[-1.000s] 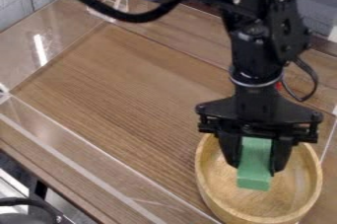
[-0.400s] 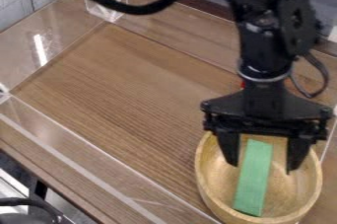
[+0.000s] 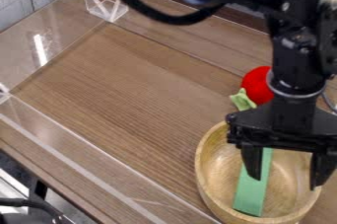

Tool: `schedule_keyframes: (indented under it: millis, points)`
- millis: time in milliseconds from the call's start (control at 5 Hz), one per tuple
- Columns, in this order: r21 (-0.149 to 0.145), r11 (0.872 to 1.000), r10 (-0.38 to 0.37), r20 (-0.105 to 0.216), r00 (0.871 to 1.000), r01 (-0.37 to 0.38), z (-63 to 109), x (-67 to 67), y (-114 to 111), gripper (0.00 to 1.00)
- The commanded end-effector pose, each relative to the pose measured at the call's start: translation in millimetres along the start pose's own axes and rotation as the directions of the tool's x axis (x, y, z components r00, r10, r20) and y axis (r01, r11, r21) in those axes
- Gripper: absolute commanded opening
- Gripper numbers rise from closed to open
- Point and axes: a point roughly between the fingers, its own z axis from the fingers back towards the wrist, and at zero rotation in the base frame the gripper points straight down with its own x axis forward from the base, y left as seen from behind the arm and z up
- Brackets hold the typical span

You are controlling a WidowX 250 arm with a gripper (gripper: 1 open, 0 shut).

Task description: Put the green block in the brown bowl

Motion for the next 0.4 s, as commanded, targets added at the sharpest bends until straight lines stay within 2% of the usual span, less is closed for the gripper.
schedule_keyframes:
  millis: [0, 200]
  points:
    - [-0.054, 0.998, -0.022, 0.043, 0.999, 0.025, 26.1, 2.2, -13.7, 1.00]
    - [-0.068, 0.997, -0.027, 0.044, 0.999, 0.030, 32.0, 3.5, -12.3, 1.00]
